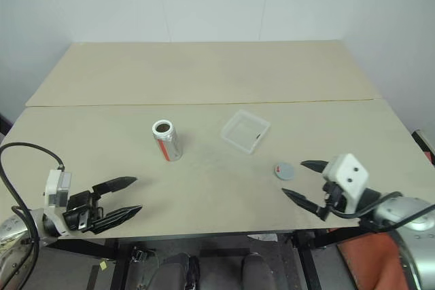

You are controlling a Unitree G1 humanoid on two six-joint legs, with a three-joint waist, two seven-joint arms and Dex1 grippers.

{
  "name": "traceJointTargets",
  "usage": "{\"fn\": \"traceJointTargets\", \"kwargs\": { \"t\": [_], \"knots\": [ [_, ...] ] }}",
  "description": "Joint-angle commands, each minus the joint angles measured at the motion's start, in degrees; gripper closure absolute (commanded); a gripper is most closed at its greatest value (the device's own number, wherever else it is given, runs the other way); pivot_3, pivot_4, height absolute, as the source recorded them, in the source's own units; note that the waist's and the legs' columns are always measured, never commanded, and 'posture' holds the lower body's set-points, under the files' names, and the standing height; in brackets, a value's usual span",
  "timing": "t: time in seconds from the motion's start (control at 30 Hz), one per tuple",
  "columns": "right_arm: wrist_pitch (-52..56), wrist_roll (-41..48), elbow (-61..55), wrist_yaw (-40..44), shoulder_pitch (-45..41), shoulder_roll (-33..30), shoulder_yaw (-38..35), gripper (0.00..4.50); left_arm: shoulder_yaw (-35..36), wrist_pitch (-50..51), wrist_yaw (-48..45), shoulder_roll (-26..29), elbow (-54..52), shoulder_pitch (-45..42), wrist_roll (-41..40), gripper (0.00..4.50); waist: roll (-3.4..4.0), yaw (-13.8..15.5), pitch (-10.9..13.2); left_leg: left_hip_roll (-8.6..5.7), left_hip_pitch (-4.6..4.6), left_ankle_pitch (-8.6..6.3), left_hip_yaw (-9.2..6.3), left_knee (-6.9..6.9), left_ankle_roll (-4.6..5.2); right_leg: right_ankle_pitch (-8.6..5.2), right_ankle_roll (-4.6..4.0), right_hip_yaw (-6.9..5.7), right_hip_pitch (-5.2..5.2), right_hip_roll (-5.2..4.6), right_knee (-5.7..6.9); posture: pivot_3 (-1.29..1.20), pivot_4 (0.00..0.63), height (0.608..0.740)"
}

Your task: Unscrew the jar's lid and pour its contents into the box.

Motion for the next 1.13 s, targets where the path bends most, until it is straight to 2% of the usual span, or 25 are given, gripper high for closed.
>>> {"fn": "traceJointTargets", "kwargs": {
  "t": [0.03,0.17,0.37,0.57,0.83,1.13],
  "knots": [
    [-1.4,0.1,-5.3,0.2,1.2,-0.5,0.4,0.0,2.3,4.7,-3.8,2.4,2.3,-1.1,-3.3,0.02,-0.02,0.2,0.0,0.0,-0.01,0.0,-0.01,-0.02,0.0,-0.01,0.01,0.0,-0.01,0.0,0.0,0.0,0.15,0.74],
    [-0.4,-2.1,-7.4,-3.4,0.3,0.8,3.9,0.0,0.9,5.4,-10.2,5.4,7.6,-3.5,-0.5,0.02,-0.1,0.3,0.0,-0.02,0.0,0.0,-0.04,-0.03,0.0,-0.08,0.05,-0.05,-0.07,-0.02,-0.04,0.0,0.15,0.74],
    [0.6,-4.8,-9.2,-6.8,-0.8,1.9,9.5,0.0,0.0,7.3,-13.4,6.7,12.2,-7.4,1.5,0.02,-0.2,0.2,0.1,-0.01,0.0,0.0,-0.04,-0.05,-0.01,-0.1,-0.03,-0.05,-0.05,-0.05,-0.02,0.0,0.15,0.74],
    [4.0,-9.8,-8.1,-11.4,-7.6,3.4,17.6,0.0,-1.3,9.9,-15.4,6.7,14.3,-10.2,2.5,0.02,-0.26,0.0,0.1,-0.01,-0.02,0.0,-0.03,-0.15,-0.01,-0.04,0.05,-0.04,-0.06,-0.04,-0.01,0.0,0.15,0.74],
    [5.8,-11.8,-6.1,-12.6,-15.4,4.7,21.1,0.0,-1.6,10.1,-17.4,7.4,16.2,-13.0,4.6,0.02,-0.33,0.1,0.1,-0.03,-0.04,0.01,-0.03,-0.23,-0.02,0.02,0.15,-0.06,-0.08,-0.05,-0.02,0.0,0.15,0.74],
    [7.2,-12.2,-6.5,-11.9,-17.2,4.3,23.1,0.0,-2.1,10.5,-15.9,5.8,16.3,-15.7,5.6,0.02,-0.34,0.1,0.1,-0.05,-0.05,0.01,-0.07,-0.28,-0.02,0.02,0.16,-0.09,-0.08,-0.04,0.01,0.0,0.15,0.74]
  ]
}}
